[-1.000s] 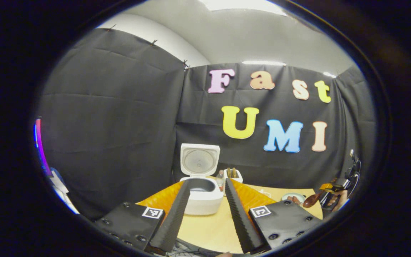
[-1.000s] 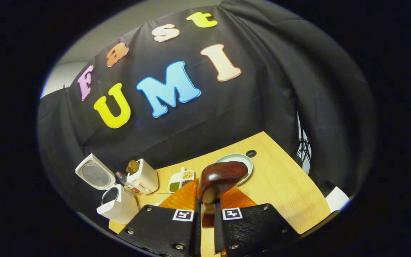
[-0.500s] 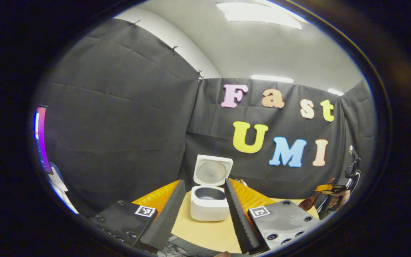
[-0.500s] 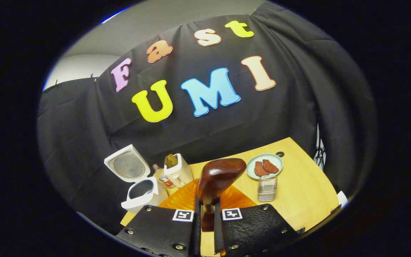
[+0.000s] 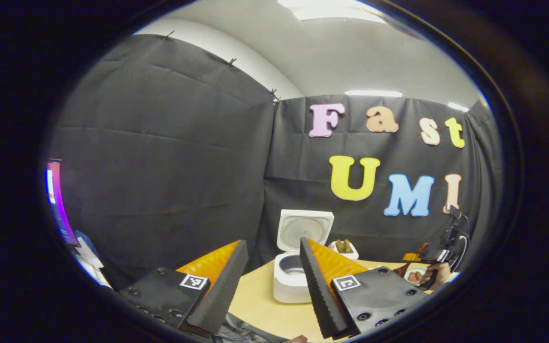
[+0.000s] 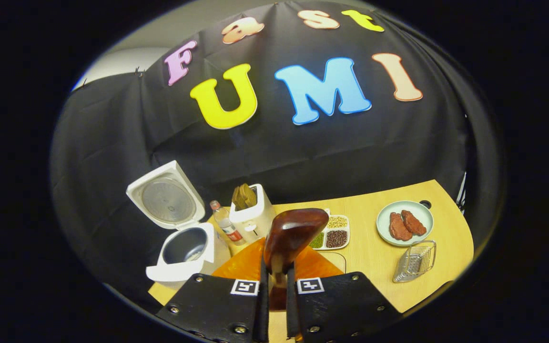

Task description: Close the left gripper, press the button to open the rice cooker; take a wooden spoon from the chopstick holder with the right hand, scoop a spoonful of rice and pour it into the rice cooker, then put the wooden spoon back into the chopstick holder.

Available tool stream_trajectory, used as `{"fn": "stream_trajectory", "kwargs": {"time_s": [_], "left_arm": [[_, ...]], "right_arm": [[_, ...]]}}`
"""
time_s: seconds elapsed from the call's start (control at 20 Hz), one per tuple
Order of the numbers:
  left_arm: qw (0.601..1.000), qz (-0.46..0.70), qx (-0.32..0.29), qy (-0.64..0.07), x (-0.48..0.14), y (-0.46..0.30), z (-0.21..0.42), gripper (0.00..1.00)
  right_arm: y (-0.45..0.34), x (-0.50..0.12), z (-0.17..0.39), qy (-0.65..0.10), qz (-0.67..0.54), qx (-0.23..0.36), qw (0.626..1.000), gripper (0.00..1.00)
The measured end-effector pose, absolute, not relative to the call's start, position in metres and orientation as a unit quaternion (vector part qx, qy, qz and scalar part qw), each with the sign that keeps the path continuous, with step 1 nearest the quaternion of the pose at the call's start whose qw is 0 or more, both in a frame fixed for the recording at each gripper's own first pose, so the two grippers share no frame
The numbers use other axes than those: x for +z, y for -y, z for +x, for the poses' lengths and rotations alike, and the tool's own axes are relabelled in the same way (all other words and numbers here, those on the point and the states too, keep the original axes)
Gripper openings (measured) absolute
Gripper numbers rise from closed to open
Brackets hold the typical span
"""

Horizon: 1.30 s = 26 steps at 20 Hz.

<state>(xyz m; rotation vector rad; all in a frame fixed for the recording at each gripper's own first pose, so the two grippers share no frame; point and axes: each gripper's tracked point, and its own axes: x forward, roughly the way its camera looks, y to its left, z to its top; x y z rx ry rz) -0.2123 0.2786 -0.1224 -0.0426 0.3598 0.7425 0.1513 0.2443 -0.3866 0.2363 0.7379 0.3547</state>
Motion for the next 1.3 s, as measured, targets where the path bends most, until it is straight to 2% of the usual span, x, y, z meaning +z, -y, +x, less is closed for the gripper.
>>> {"fn": "stream_trajectory", "kwargs": {"time_s": [0.05,0.15,0.2,0.25,0.3,0.35,0.4,0.45,0.5,0.6,0.65,0.7,0.75,0.8,0.85,0.9,0.95,1.0,1.1,1.2,1.25,1.3], "left_arm": [[0.913,-0.019,0.364,-0.184,-0.127,-0.281,-0.207,0.87],[0.911,-0.005,0.361,-0.2,-0.135,-0.273,-0.198,0.87],[0.911,0.003,0.357,-0.208,-0.141,-0.273,-0.191,0.8],[0.909,0.007,0.355,-0.218,-0.147,-0.273,-0.184,0.8],[0.908,0.003,0.351,-0.229,-0.156,-0.272,-0.178,0.74],[0.906,0.001,0.35,-0.237,-0.163,-0.271,-0.173,0.75],[0.905,-0.001,0.35,-0.244,-0.169,-0.273,-0.17,0.8],[0.903,-0.004,0.349,-0.25,-0.175,-0.272,-0.167,0.8],[0.902,-0.005,0.347,-0.256,-0.18,-0.272,-0.163,0.8],[0.9,0.0,0.346,-0.266,-0.188,-0.272,-0.158,0.87],[0.898,0.005,0.349,-0.268,-0.188,-0.273,-0.158,0.74],[0.898,0.007,0.351,-0.266,-0.186,-0.274,-0.159,0.74],[0.896,0.006,0.355,-0.266,-0.184,-0.275,-0.16,0.87],[0.894,0.005,0.36,-0.267,-0.187,-0.275,-0.166,0.86],[0.891,0.005,0.365,-0.268,-0.187,-0.278,-0.169,0.8],[0.889,0.004,0.371,-0.269,-0.187,-0.279,-0.173,0.87],[0.887,0.004,0.375,-0.268,-0.185,-0.28,-0.176,0.87],[0.886,0.005,0.38,-0.265,-0.184,-0.28,-0.179,0.74],[0.884,0.004,0.387,-0.264,-0.183,-0.283,-0.186,0.8],[0.882,-0.001,0.392,-0.261,-0.182,-0.284,-0.189,0.8],[0.882,-0.001,0.393,-0.26,-0.181,-0.284,-0.19,0.87],[0.882,0.0,0.394,-0.258,-0.18,-0.284,-0.191,0.8]], "right_arm": [[-0.248,-0.407,0.16,-0.363,0.097,0.168,0.911,0.15],[-0.257,-0.445,0.173,-0.372,0.067,0.162,0.911,0.15],[-0.258,-0.462,0.178,-0.375,0.044,0.156,0.913,0.15],[-0.256,-0.476,0.184,-0.375,0.014,0.148,0.915,0.15],[-0.251,-0.483,0.188,-0.364,-0.02,0.136,0.921,0.15],[-0.252,-0.491,0.191,-0.357,-0.048,0.136,0.923,0.15],[-0.258,-0.5,0.191,-0.354,-0.073,0.143,0.921,0.15],[-0.264,-0.511,0.189,-0.357,-0.09,0.153,0.917,0.15],[-0.267,-0.519,0.185,-0.363,-0.101,0.159,0.913,0.15],[-0.274,-0.529,0.187,-0.368,-0.109,0.162,0.909,0.15],[-0.282,-0.53,0.186,-0.374,-0.095,0.167,0.907,0.15],[-0.29,-0.533,0.186,-0.384,-0.072,0.174,0.904,0.15],[-0.301,-0.536,0.181,-0.402,-0.044,0.185,0.896,0.15],[-0.307,-0.541,0.178,-0.419,-0.017,0.192,0.888,0.15],[-0.311,-0.544,0.177,-0.43,0.007,0.191,0.882,0.15],[-0.313,-0.546,0.177,-0.439,0.029,0.189,0.878,0.15],[-0.314,-0.545,0.176,-0.447,0.05,0.187,0.873,0.15],[-0.315,-0.546,0.175,-0.457,0.074,0.188,0.866,0.15],[-0.311,-0.547,0.174,-0.475,0.123,0.181,0.852,0.15],[-0.304,-0.548,0.174,-0.492,0.179,0.168,0.835,0.15],[-0.301,-0.547,0.175,-0.497,0.212,0.157,0.826,0.15],[-0.296,-0.544,0.175,-0.5,0.245,0.15,0.817,0.15]]}}
